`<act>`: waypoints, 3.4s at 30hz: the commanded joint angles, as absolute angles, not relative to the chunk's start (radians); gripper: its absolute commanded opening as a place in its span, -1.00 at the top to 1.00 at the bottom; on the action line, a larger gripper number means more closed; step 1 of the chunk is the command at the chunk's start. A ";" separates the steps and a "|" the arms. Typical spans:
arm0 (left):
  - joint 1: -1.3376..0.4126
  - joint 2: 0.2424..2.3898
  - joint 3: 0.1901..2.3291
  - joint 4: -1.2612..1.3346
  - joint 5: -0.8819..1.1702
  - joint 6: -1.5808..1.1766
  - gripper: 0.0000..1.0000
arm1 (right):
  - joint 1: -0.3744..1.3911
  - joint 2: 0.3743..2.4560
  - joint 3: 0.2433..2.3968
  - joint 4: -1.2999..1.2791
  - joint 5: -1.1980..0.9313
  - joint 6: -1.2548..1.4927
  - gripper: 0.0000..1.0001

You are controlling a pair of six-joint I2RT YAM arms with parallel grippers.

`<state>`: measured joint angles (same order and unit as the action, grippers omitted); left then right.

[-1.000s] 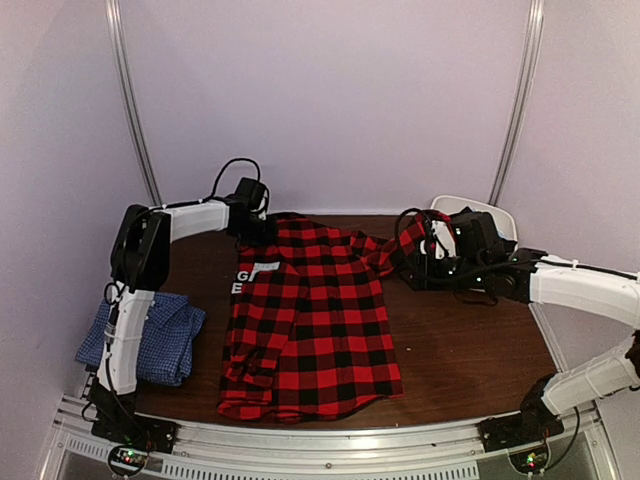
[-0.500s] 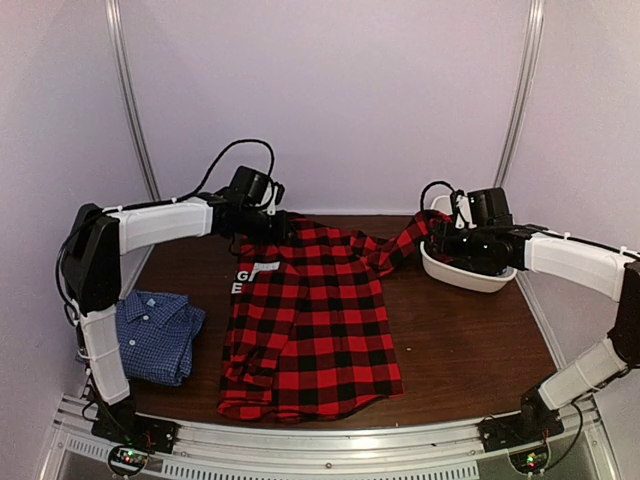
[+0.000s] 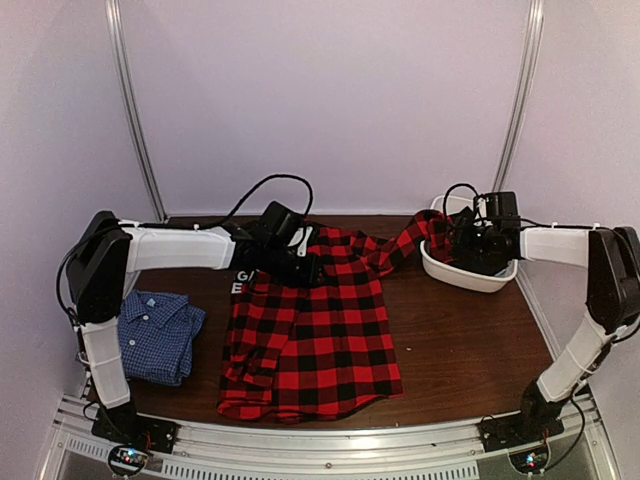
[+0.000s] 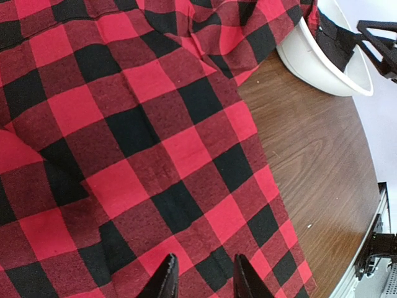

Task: Fold and stack the long sleeve shirts
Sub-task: Pick up the sleeve from the bin, then pass from the right arm to the left

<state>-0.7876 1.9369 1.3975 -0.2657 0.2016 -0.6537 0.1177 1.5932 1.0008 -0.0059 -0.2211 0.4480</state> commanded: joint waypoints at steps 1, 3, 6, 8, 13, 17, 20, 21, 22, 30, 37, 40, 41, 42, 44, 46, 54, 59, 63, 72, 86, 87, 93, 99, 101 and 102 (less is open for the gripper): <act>-0.814 1.885 1.411 -0.192 0.235 -0.681 0.36 | 0.075 1.689 1.087 0.077 -0.262 0.418 -0.29; -0.819 1.879 1.410 -0.196 0.236 -0.684 0.36 | 0.063 1.738 1.124 0.076 -0.269 0.397 -0.30; -0.822 1.867 1.407 -0.208 0.236 -0.683 0.36 | 0.052 1.803 1.174 0.061 -0.255 0.365 -0.37; -0.822 1.854 1.404 -0.220 0.230 -0.679 0.37 | 0.040 1.842 1.201 0.061 -0.259 0.356 -0.41; -0.822 1.812 1.381 -0.237 0.205 -0.675 0.37 | 0.028 1.936 1.277 0.047 -0.285 0.333 -0.44; -0.821 1.784 1.363 -0.247 0.193 -0.675 0.37 | 0.027 1.986 1.321 0.039 -0.311 0.328 -0.43; -0.822 1.763 1.345 -0.246 0.184 -0.678 0.37 | 0.026 2.018 1.346 0.031 -0.336 0.328 -0.40; -0.822 1.758 1.341 -0.247 0.179 -0.678 0.37 | 0.026 2.025 1.355 0.026 -0.343 0.328 -0.36; -0.822 1.753 1.339 -0.247 0.178 -0.680 0.37 | 0.026 2.029 1.359 0.023 -0.353 0.328 -0.29; -0.821 1.759 1.343 -0.238 0.179 -0.683 0.37 | 0.026 1.982 1.341 0.015 -0.398 0.345 0.61; -0.822 1.764 1.337 -0.178 0.217 -0.673 0.37 | 0.028 1.871 1.300 0.009 -0.457 0.382 1.00; -0.822 1.764 1.337 -0.147 0.239 -0.663 0.35 | 0.032 1.817 1.286 0.008 -0.506 0.404 1.00; -0.822 1.763 1.338 -0.133 0.245 -0.658 0.34 | 0.035 1.800 1.281 0.007 -0.523 0.409 1.00; -0.822 1.764 1.339 -0.122 0.250 -0.655 0.32 | 0.041 1.783 1.276 -0.015 -0.534 0.412 1.00; -0.822 1.764 1.341 -0.102 0.263 -0.651 0.30 | 0.060 1.746 1.263 -0.028 -0.550 0.420 1.00; -0.822 1.766 1.344 -0.079 0.274 -0.649 0.28 | 0.083 1.713 1.246 -0.033 -0.569 0.432 1.00; -0.822 1.808 1.345 0.008 0.343 -0.677 0.15 | 0.216 1.603 1.151 0.065 -0.636 0.599 1.00; -0.822 1.838 1.332 0.080 0.385 -0.705 0.01 | 0.342 1.584 1.124 0.147 -0.634 0.692 1.00; -0.822 1.847 1.327 0.093 0.380 -0.703 -0.07 | 0.423 1.601 1.127 0.195 -0.629 0.750 1.00; -0.822 1.865 1.298 0.108 0.347 -0.729 -0.24 | 0.503 1.638 1.119 0.311 -0.644 0.846 1.00; -0.821 1.892 1.319 0.187 0.345 -0.774 -0.05 | 0.541 1.667 1.111 0.326 -0.637 0.854 1.00; -0.821 1.893 1.323 0.188 0.345 -0.775 0.03 | 0.541 1.668 1.110 0.326 -0.637 0.854 1.00; -0.821 1.889 1.346 0.167 0.328 -0.774 0.91 | 0.549 1.674 1.096 0.321 -0.624 0.839 0.94; -0.801 1.838 1.342 0.095 0.243 -0.775 1.00 | 0.548 1.661 1.082 0.250 -0.584 0.773 0.36; -0.784 1.821 1.339 0.053 0.211 -0.783 1.00 | 0.549 1.645 1.072 0.207 -0.551 0.727 0.16; -0.769 1.810 1.334 0.037 0.201 -0.788 1.00 | 0.549 1.637 1.064 0.184 -0.531 0.707 0.07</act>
